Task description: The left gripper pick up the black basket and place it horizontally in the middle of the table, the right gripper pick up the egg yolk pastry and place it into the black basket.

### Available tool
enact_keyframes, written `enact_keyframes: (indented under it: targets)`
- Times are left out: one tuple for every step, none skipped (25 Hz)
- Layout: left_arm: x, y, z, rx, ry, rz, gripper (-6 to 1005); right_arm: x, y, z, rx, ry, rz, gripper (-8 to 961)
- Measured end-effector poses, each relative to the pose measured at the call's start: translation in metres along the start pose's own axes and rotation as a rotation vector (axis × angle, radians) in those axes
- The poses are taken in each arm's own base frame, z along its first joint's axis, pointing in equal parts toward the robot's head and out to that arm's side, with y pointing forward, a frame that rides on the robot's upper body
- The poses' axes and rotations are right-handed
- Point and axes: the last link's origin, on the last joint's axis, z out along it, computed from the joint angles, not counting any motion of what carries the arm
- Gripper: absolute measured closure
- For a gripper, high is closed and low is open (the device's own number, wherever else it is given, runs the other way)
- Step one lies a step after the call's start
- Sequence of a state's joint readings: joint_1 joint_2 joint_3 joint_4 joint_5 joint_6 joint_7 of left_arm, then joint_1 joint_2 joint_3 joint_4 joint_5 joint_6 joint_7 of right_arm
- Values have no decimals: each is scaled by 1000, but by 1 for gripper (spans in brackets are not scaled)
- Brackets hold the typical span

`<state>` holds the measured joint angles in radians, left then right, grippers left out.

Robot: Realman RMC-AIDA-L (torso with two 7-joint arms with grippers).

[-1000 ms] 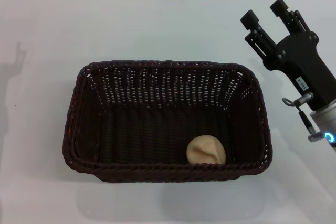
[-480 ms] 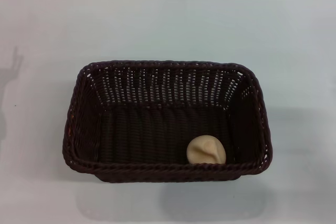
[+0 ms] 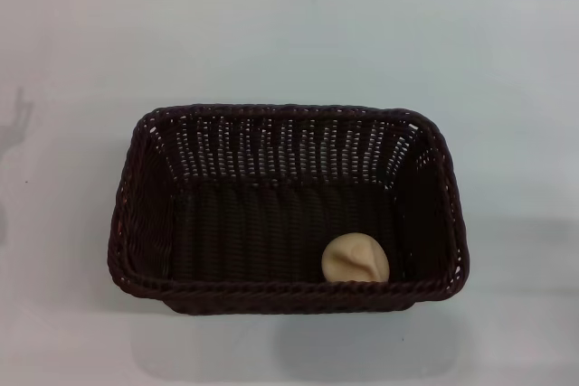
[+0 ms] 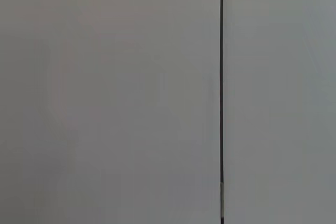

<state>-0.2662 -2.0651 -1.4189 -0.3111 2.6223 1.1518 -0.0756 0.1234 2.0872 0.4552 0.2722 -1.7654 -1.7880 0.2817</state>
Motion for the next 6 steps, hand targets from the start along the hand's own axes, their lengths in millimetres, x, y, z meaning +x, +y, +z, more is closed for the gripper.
enact_keyframes:
  targets:
    - [-1, 0, -1, 1, -4, 1, 161, 0, 0, 0, 0, 2, 0, 168]
    - [-2, -1, -1, 2, -8, 3, 161, 0, 0, -1, -1, 4, -1, 168]
    - [-3, -1, -2, 2, -12, 4, 161, 0, 0, -1, -1, 5, -1, 168]
    - [-3, -1, -2, 3, -16, 5, 161, 1, 0, -1, -1, 9, -2, 168]
    - [-3, -1, -2, 3, -16, 5, 161, 1, 0, -1, -1, 9, -2, 168]
    - [-4, -1, -3, 4, -17, 6, 161, 1, 0, -1, 0, 12, -2, 168]
